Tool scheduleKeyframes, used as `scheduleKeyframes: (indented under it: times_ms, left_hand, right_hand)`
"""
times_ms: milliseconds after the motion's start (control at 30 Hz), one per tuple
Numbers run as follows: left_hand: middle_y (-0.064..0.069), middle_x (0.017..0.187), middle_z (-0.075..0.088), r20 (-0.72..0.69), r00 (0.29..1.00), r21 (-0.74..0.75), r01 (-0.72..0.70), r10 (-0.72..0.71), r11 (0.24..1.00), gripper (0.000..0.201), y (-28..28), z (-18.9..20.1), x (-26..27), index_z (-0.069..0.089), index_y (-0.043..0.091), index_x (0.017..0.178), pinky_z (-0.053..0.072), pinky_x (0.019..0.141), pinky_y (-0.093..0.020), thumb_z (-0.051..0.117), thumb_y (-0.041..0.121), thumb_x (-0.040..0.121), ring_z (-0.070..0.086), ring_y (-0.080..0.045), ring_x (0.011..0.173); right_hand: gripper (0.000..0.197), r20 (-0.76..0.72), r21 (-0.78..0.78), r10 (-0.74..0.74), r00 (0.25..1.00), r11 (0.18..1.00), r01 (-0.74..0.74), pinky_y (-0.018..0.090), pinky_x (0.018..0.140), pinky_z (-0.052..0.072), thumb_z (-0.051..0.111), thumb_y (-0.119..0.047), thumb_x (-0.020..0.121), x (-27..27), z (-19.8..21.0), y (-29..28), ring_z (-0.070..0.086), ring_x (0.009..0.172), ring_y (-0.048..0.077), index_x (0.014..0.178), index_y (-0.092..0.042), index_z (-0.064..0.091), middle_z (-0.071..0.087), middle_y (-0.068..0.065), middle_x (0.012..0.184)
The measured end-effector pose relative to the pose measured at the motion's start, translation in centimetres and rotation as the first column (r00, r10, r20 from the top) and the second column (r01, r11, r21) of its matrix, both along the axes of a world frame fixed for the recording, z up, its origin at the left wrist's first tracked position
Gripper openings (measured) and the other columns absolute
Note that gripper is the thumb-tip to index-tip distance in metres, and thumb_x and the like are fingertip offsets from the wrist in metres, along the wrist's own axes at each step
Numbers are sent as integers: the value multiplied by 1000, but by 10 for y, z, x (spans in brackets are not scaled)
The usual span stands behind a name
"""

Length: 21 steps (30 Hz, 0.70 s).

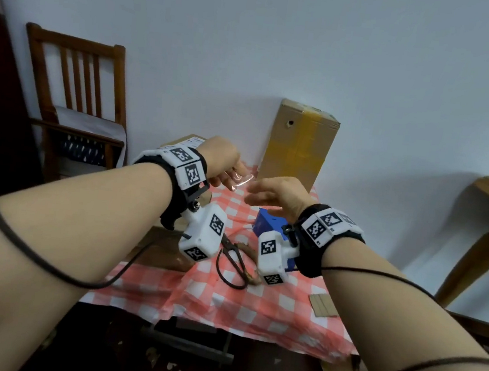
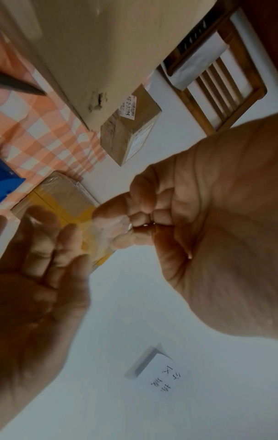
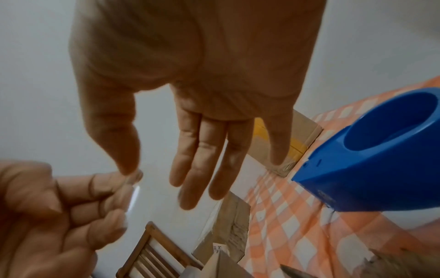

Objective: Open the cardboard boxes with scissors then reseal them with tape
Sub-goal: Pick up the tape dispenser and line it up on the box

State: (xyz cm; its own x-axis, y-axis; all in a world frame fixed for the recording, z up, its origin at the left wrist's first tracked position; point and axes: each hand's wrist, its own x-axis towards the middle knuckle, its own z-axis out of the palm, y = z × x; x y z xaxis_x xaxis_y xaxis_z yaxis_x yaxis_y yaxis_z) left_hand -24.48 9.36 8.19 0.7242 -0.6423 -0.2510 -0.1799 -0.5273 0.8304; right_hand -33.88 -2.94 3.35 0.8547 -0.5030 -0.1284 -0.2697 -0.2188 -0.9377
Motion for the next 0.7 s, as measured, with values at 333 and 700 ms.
scheduleKeyframes:
  times_ms: [333,700]
  left_hand:
    - [-8,97,71,-88,994,-219,-84,66,972,33,27,-8,10,66,-1,110,33,46,-20,42,-4,86,69,-16,63]
    - [-17,136,49,94,965,-204,-221,244,954,41,64,-20,66,40,7,141,57,73,-35,40,10,100,55,-23,87]
  right_hand:
    - [14,28,-114,-22,999,993,25,37,89,46,76,-19,78,-5,22,14,66,60,2,84,-7,72,71,-3,64]
    - [10,-59,-146,-120,991,983,110,20,54,50,75,-12,79,2,16,9,64,54,9,81,-2,71,68,5,63]
